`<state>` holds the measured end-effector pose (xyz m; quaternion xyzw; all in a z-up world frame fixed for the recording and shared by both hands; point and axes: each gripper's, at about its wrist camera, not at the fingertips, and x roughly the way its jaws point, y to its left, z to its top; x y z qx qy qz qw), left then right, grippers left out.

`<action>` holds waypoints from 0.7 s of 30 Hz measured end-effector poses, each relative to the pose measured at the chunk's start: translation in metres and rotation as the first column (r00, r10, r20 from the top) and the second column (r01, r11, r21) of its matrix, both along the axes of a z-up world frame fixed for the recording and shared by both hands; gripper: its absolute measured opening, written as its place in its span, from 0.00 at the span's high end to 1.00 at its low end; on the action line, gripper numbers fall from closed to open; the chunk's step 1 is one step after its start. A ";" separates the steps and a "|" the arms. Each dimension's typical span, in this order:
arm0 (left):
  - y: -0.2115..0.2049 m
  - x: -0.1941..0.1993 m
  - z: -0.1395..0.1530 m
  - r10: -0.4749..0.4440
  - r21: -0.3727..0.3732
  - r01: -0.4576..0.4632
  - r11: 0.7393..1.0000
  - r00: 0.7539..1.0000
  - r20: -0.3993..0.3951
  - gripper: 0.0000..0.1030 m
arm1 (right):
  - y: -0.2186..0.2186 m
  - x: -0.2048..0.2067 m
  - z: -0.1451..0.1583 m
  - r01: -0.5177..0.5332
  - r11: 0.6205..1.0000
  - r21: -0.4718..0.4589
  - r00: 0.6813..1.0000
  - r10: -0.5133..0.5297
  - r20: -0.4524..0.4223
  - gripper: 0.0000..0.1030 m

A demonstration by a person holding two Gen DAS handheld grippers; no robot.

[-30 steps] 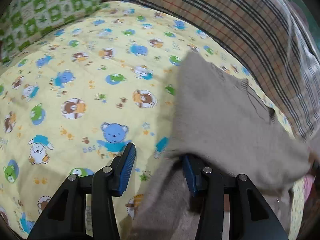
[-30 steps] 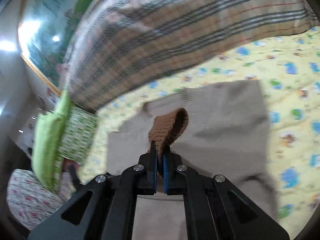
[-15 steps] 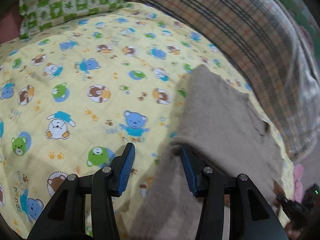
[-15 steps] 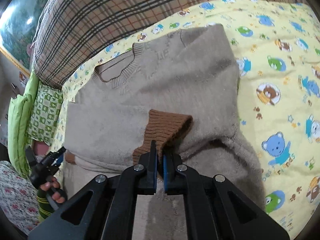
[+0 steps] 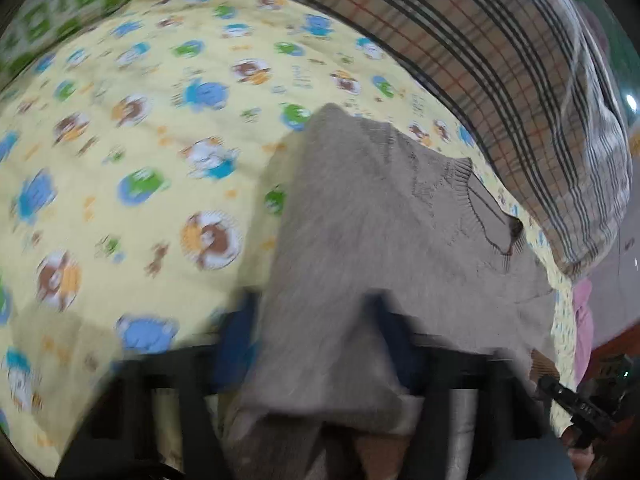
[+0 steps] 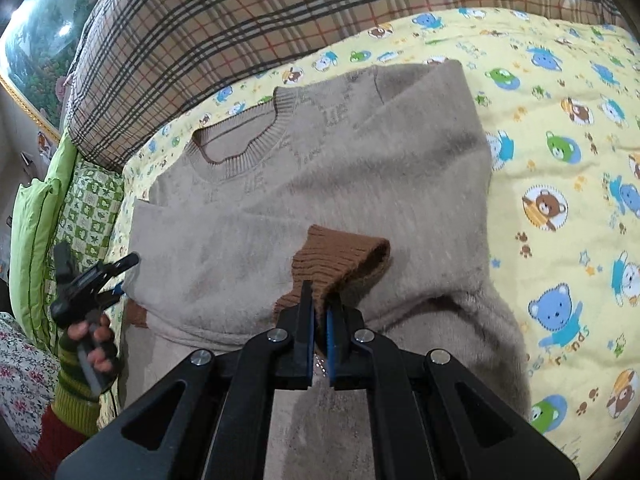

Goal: Fold small clothes

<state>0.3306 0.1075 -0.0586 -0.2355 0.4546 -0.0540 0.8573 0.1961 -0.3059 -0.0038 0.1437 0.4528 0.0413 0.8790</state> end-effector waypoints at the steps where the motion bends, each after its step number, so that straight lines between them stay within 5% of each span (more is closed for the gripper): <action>1: -0.001 0.002 0.000 -0.005 -0.013 0.005 1.000 1.000 0.005 0.88 | 0.000 0.000 -0.002 0.000 1.000 -0.004 1.000 0.000 -0.004 0.95; 5: 0.005 -0.019 0.018 0.030 -0.029 -0.026 0.999 0.987 0.157 0.90 | 0.003 -0.002 0.013 -0.005 1.000 -0.029 0.999 0.007 0.051 0.95; 8: 0.006 -0.012 0.002 0.042 -0.001 -0.042 0.999 0.994 0.101 0.90 | 0.011 -0.001 0.029 -0.002 0.995 -0.100 0.994 0.013 0.109 0.95; 13: 0.004 -0.007 -0.001 0.047 0.020 -0.048 0.999 0.996 0.077 0.86 | 0.008 0.017 -0.014 0.009 0.988 -0.157 0.996 -0.022 -0.082 0.92; 18: 0.008 -0.039 0.024 0.042 0.062 -0.049 0.997 0.994 0.103 0.87 | -0.001 -0.012 0.011 0.048 0.991 -0.127 0.998 -0.052 -0.028 0.84; 21: 0.009 -0.079 0.037 0.019 0.033 -0.023 0.999 0.993 0.117 0.87 | -0.003 -0.040 0.027 0.039 0.993 -0.109 0.999 -0.040 -0.001 0.69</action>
